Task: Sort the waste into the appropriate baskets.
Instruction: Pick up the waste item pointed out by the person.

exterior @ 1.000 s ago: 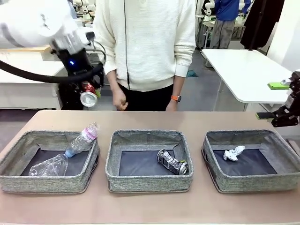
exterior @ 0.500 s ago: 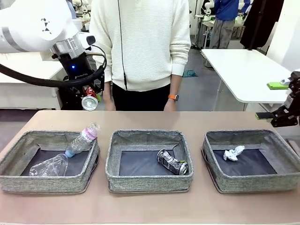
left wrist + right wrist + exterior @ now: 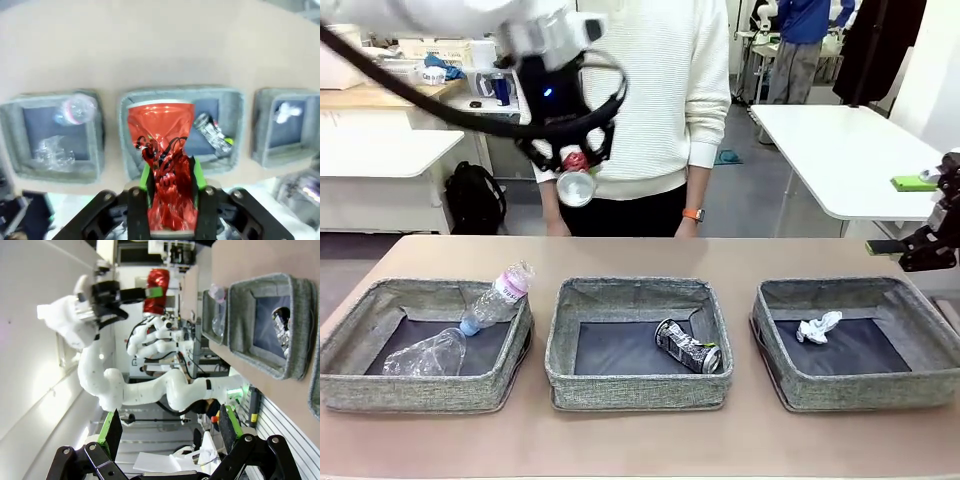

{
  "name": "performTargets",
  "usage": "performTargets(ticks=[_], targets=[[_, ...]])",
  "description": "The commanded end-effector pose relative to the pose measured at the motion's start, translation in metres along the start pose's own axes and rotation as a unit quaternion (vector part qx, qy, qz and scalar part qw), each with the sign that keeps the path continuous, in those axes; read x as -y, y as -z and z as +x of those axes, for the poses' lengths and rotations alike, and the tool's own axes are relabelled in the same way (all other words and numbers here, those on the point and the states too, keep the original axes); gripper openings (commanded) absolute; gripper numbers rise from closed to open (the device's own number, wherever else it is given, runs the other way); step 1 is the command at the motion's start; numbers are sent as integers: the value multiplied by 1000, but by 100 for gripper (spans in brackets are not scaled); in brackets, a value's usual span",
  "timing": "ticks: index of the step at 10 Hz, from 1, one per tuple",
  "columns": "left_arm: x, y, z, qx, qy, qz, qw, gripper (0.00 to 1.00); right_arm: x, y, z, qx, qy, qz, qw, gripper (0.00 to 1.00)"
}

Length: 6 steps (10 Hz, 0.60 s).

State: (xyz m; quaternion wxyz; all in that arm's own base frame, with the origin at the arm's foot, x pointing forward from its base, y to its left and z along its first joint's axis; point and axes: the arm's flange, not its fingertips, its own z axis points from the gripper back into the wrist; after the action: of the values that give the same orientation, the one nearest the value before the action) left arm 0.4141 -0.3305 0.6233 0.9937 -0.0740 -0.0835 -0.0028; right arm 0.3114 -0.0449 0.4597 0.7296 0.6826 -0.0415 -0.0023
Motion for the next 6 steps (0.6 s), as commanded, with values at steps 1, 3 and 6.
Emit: performTargets(ticks=[1,3,6], targets=[[59,-22,24,5,26,50,998,35,-6,0,0,0,9,5,1000,100],[88,-50,23,12,54,54,997,35,-6,0,0,0,9,5,1000,100],[97,-88,16,-11,-2,91,996,35,-6,0,0,0,9,5,1000,100]])
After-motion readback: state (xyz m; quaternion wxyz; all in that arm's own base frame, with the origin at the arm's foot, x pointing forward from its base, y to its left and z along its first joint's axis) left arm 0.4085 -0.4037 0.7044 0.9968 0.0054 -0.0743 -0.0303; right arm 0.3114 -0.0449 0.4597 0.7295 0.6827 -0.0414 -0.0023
